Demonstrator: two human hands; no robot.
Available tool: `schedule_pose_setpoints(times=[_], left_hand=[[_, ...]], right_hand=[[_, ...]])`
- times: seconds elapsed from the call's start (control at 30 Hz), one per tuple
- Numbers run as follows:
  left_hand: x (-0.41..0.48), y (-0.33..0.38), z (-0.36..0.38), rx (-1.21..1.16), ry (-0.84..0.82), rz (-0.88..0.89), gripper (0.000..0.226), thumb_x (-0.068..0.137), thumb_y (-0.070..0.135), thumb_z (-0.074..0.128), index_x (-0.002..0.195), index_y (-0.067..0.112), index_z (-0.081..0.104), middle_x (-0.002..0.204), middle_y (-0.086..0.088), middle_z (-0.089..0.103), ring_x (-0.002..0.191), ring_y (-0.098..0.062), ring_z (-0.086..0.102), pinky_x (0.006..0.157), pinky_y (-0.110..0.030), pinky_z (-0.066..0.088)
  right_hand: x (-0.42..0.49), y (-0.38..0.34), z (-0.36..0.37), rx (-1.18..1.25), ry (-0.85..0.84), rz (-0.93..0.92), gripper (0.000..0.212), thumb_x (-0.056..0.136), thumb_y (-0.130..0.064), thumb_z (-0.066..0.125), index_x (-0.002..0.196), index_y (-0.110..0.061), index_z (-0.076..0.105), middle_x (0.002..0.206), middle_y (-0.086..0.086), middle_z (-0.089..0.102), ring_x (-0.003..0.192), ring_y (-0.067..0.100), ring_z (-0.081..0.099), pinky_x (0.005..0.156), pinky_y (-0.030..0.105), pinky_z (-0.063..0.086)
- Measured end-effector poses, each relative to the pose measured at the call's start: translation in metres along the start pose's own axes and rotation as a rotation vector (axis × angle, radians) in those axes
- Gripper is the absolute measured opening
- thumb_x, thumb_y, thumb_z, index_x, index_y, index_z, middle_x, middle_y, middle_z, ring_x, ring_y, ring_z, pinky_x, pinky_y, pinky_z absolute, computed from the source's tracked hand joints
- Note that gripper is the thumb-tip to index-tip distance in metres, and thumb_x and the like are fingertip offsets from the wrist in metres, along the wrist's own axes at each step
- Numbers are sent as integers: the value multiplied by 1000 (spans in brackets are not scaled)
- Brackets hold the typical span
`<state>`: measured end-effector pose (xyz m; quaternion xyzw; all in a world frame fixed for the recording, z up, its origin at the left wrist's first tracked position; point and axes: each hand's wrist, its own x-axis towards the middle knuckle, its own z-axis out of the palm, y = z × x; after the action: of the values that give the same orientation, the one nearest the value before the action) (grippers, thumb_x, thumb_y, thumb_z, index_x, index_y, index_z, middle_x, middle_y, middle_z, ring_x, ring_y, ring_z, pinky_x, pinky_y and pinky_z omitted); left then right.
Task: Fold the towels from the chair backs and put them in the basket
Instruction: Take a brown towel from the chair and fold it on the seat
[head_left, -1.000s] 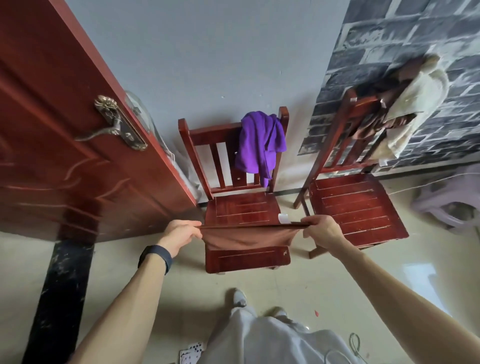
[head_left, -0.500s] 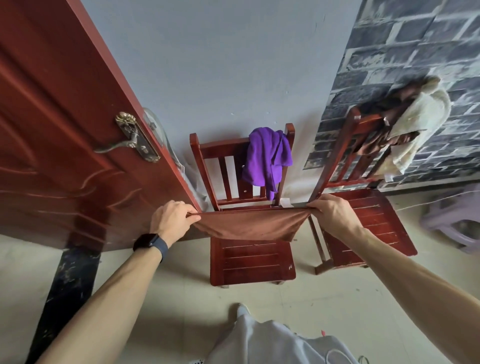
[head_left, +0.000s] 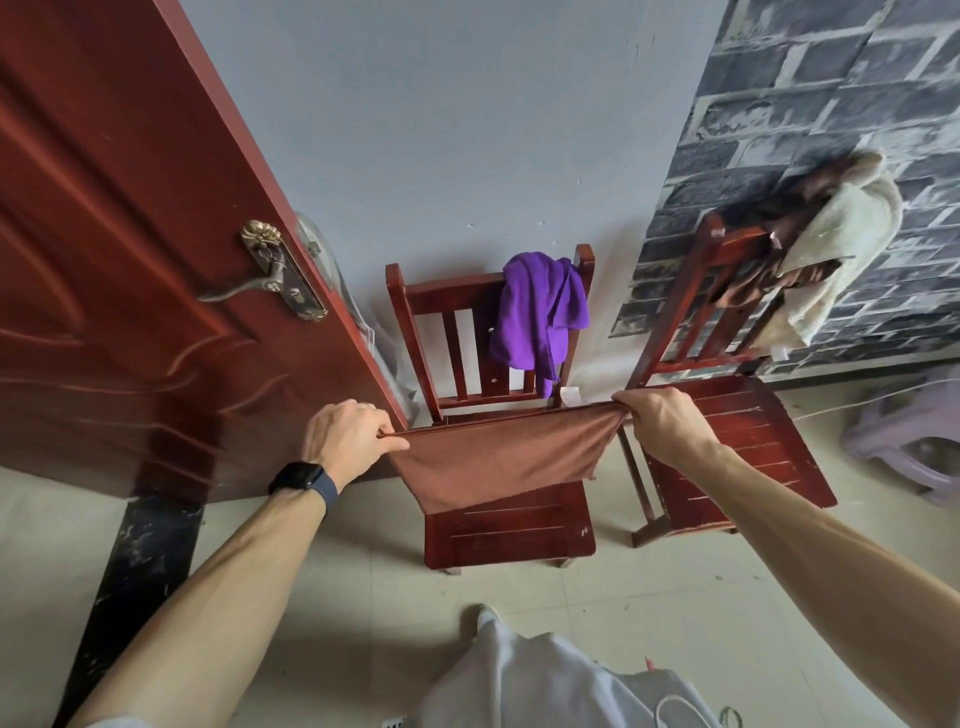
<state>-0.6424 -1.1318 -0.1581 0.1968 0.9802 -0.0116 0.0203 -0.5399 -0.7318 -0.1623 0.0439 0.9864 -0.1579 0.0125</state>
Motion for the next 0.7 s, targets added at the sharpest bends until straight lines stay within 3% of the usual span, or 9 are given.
schedule_pose_setpoints(times=[0.23, 0.37, 0.57, 0.7], left_hand=[[-9, -11, 7, 5, 3, 126, 24, 92, 44, 63, 95, 26, 79, 92, 4, 74, 91, -21, 64, 78, -32, 48], [-11, -10, 17, 94, -29, 191, 22, 97, 34, 57, 95, 23, 77, 95, 3, 73, 93, -20, 62, 79, -32, 42], [2, -6, 41, 88, -35, 88, 17, 93, 37, 63, 92, 24, 74, 92, 3, 72, 91, -23, 65, 77, -34, 45], [31, -8, 56, 60, -2, 38, 16, 91, 36, 64, 93, 24, 74, 90, 2, 72, 90, -25, 64, 75, -35, 45]], right_hand=[[-7, -5, 6, -22, -45, 56, 19, 93, -15, 64, 105, -17, 78, 99, 8, 78, 92, 34, 72, 83, 43, 58], [-4, -10, 10, -124, -158, 50, 19, 96, -21, 60, 105, -21, 77, 98, 6, 77, 92, 33, 72, 84, 43, 57], [19, -5, 28, -169, -214, 101, 23, 97, -22, 56, 108, -25, 75, 97, 8, 76, 90, 36, 71, 80, 40, 58], [49, 1, 38, -97, -151, 144, 21, 91, -21, 60, 104, -24, 76, 102, 8, 75, 96, 37, 69, 82, 43, 56]])
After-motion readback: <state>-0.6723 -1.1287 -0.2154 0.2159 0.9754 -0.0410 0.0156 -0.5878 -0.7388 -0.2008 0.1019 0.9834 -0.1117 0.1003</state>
